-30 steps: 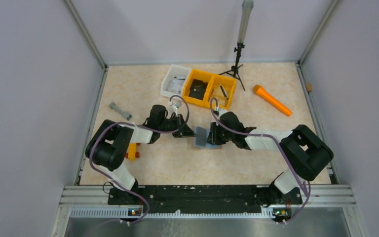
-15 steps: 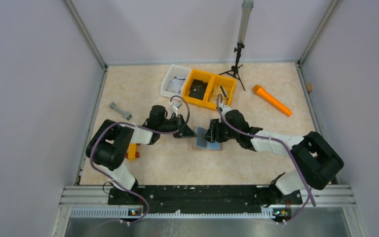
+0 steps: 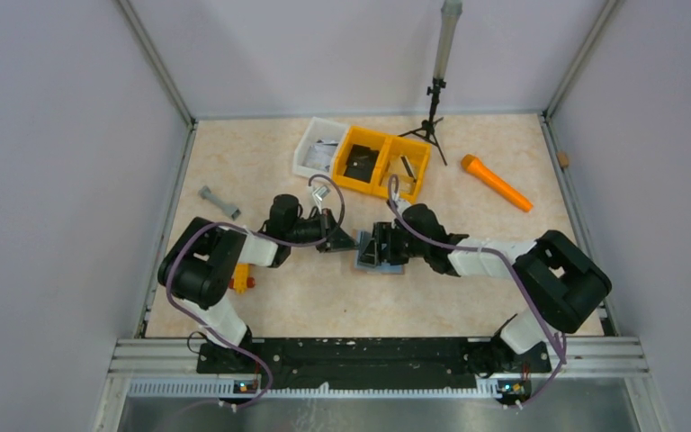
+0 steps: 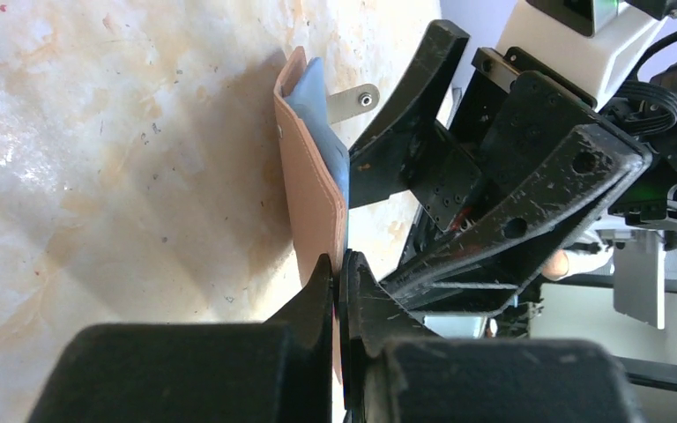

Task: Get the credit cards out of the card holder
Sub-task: Remove the credit card from the card holder.

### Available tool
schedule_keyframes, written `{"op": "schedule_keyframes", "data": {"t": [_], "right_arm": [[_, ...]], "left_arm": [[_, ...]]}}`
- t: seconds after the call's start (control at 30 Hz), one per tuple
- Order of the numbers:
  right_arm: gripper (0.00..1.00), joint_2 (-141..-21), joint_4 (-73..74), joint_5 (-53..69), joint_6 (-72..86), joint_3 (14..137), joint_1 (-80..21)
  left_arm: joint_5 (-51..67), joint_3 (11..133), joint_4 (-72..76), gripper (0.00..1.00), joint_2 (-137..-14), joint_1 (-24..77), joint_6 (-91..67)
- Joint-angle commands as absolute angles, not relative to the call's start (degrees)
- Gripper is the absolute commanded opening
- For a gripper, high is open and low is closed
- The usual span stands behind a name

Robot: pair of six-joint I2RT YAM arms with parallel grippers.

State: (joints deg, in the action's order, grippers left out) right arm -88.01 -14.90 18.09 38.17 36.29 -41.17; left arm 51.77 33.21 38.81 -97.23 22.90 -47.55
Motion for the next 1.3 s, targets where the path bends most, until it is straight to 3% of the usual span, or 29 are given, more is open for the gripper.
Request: {"op": "schedule_keyframes", "data": {"t": [0.0, 0.17, 0.5, 0.73, 0.93, 1.27], "right_arm": [[0.59, -89.1, -15.6, 16.0, 38.8, 39.0, -42.1], [0.27, -88.6, -15.0, 14.8, 38.9, 38.8, -42.1], [0.00, -85.9, -18.0, 16.4, 40.5, 34.2, -39.0], [0.00, -86.2, -15.8, 16.2, 39.5, 33.3, -37.4], [0.26, -84.7, -14.0, 13.9, 38.0, 32.3, -37.1], [0.40, -76.8, -1.1, 3.9, 31.0, 33.4, -36.6]], "left_arm": [[57.2, 32.5, 52.8, 0.00, -98.9, 22.9, -54.4], [57.3, 32.3, 53.8, 0.00, -99.4, 22.8, -54.9], [55.8, 32.7, 48.1, 0.00, -97.9, 22.4, -51.4], [55.0, 32.7, 46.2, 0.00, -97.6, 21.6, -50.3], [53.6, 33.0, 41.6, 0.00, -96.0, 21.5, -47.2], [52.5, 33.3, 38.4, 0.00, -94.7, 21.5, -45.0]]}}
